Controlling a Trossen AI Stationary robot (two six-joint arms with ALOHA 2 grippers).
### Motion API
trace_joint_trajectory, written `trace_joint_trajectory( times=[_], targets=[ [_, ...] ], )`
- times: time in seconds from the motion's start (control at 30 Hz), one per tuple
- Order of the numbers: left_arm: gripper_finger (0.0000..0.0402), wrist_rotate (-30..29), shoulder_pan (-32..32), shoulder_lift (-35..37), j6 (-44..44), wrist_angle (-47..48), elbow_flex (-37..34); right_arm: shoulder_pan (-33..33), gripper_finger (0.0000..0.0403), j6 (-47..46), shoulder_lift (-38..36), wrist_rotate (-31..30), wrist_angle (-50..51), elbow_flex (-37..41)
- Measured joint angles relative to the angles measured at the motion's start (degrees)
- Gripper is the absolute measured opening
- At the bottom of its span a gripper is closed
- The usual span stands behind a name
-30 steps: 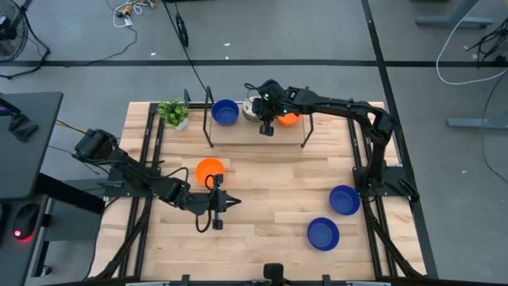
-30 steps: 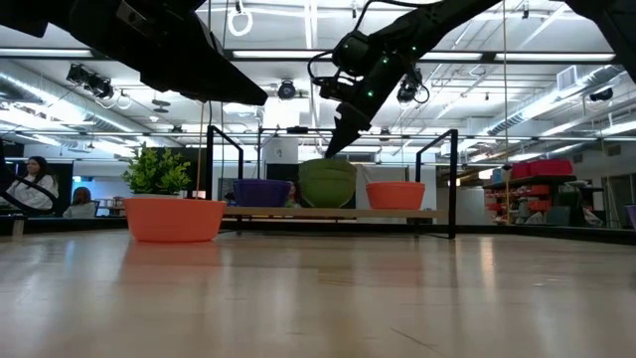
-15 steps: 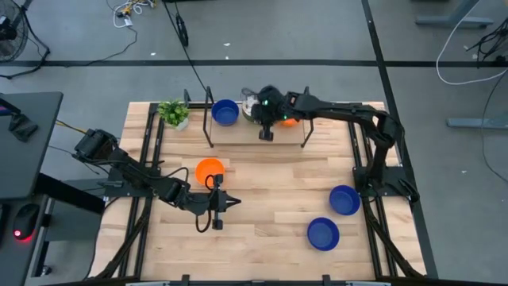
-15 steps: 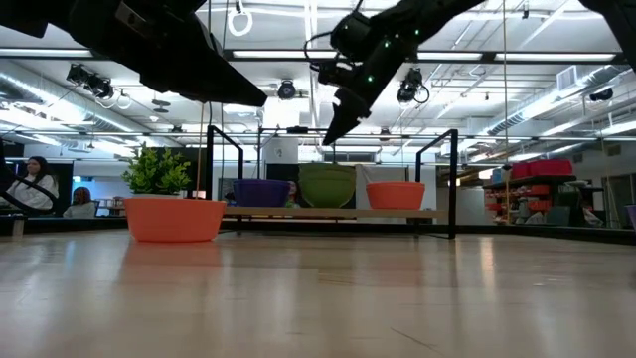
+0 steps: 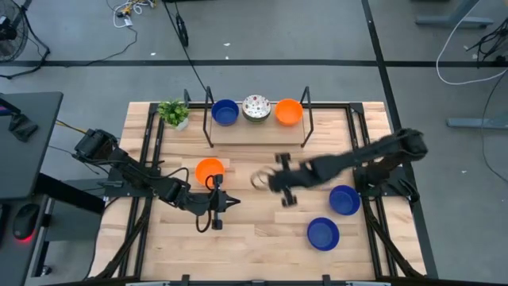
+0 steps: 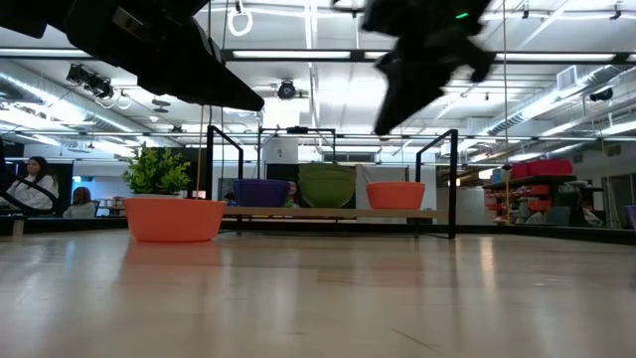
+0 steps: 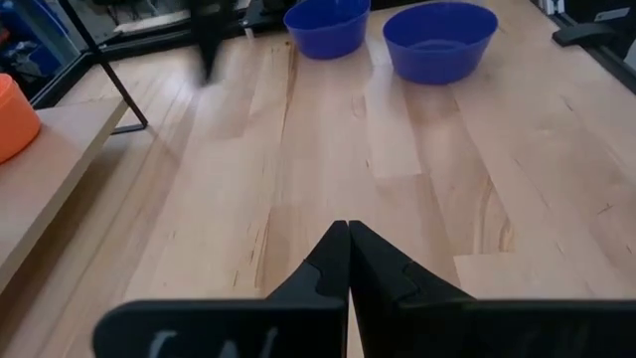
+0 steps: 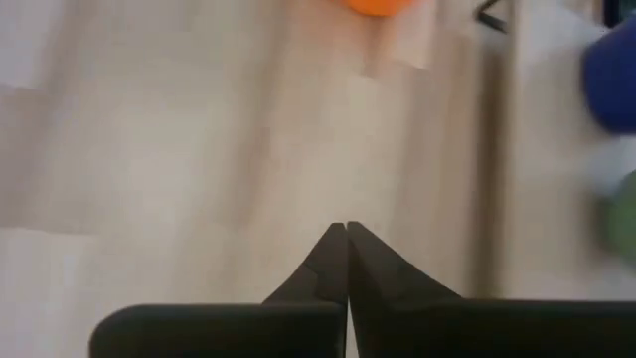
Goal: Pick & Place Mini bowls
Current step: Stack the orange bowl on top of the orange bowls on the shelf
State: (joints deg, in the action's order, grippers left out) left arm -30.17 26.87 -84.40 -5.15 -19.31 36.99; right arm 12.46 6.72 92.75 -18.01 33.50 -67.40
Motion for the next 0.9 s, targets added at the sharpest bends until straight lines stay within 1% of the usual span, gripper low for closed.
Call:
trace_joint_trajectory(
  times=[0.07,0.17,0.23,0.3,0.4,0.47,0.53,0.67,0.73,0.83,0.9],
  targets=[
    [0.0005,0.6,0.0,0.0,-1.0,0.6,0.0,5.1,0.0002,-5.4,-3.1,-1.6,-3.9,5.1],
    [0.0005,5.8,-0.1,0.0,-3.8,3.8,0.0,12.2,0.0003,-13.0,-6.9,-3.0,-11.4,12.4],
    [0.0005,9.1,-0.2,0.0,-5.0,5.7,0.0,15.4,0.0003,-15.8,-8.6,-4.4,-18.6,17.3],
    [0.0005,9.6,-0.2,0.0,-5.9,6.4,0.0,18.1,0.0004,-15.7,-9.6,-6.5,-28.3,22.2],
    [0.0011,7.5,-0.7,0.2,-9.0,7.7,0.0,19.5,0.0004,-11.4,-9.7,-8.0,-40.9,27.8],
    [0.0027,7.8,-1.0,1.0,-9.3,12.9,0.7,19.1,0.0004,-9.8,-9.7,-8.5,-45.8,29.9],
    [0.0053,7.8,-1.1,2.1,-9.4,20.3,2.4,18.5,0.0004,-10.2,-9.7,-8.6,-48.2,30.9],
    [0.0116,7.0,-0.6,3.1,-9.2,38.7,6.1,17.6,0.0004,-10.8,-9.7,-8.5,-48.5,31.3],
    [0.0145,6.9,-0.6,3.5,-9.2,45.7,7.0,17.3,0.0004,-10.8,-9.7,-8.5,-48.4,31.3],
    [0.0174,6.2,-1.1,3.5,-9.3,51.3,6.3,16.8,0.0004,-10.8,-9.7,-8.4,-48.5,31.3],
    [0.0183,5.2,-1.6,3.4,-9.4,52.7,5.5,16.6,0.0004,-10.8,-9.7,-8.4,-48.4,31.3]
  ],
)
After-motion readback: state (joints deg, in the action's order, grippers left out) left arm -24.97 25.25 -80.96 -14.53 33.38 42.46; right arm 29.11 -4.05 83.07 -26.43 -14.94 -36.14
